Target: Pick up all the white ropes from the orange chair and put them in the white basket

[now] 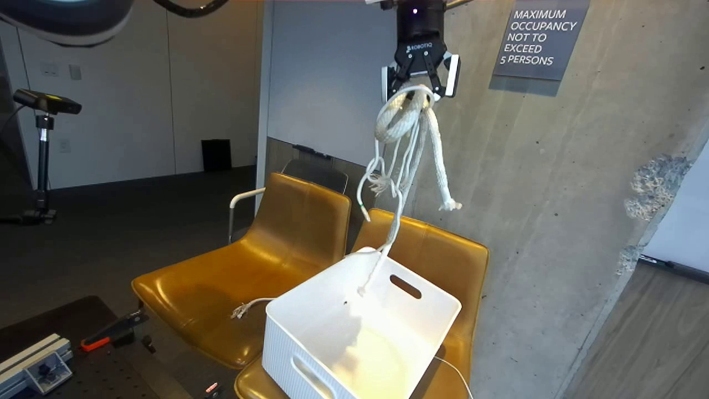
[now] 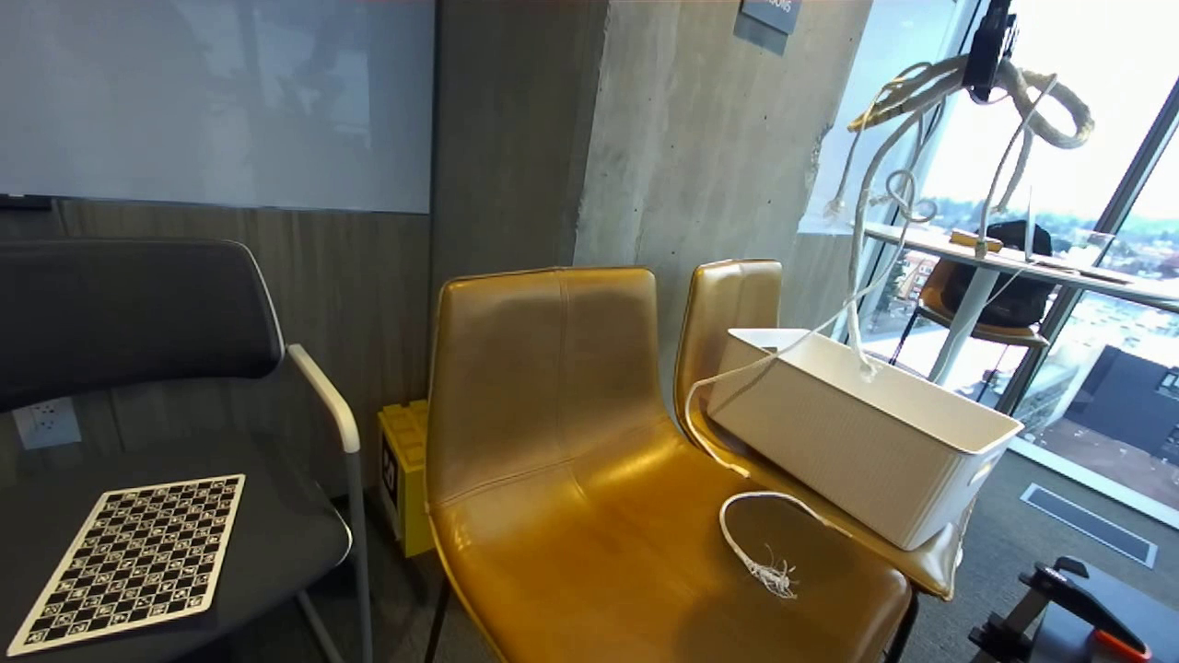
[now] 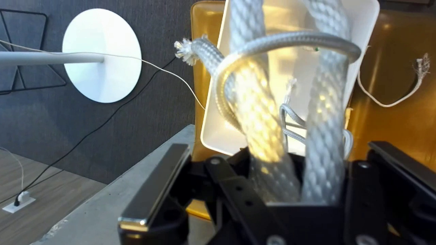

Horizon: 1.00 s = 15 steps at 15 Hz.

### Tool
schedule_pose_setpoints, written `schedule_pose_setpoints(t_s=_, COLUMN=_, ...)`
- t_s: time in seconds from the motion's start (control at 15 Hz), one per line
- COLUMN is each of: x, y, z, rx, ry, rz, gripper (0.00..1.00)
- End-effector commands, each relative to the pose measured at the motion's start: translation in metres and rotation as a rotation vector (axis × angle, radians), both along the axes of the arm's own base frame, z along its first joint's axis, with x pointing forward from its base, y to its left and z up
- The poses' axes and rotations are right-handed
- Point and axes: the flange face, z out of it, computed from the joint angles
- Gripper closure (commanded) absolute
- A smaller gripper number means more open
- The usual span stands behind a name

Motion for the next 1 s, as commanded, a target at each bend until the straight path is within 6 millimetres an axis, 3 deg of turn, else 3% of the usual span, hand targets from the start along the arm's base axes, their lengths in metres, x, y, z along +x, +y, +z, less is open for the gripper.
schedule_pose_setpoints(t_s=0.0, x=0.008, y=-0.015, z=-0.025, rx=0.041, ry=0.037, rz=0.015, gripper=1.0)
schedule_pose_setpoints(t_s=0.4, x=0.01, y=-0.025, z=-0.07, rx=0.16, ry=0.13, rz=0.007, gripper=1.0)
schedule_pose_setpoints(t_s=0.93, x=0.026, y=-0.045, z=-0.096, rx=0.209, ry=0.057, rz=0.045, gripper=1.0)
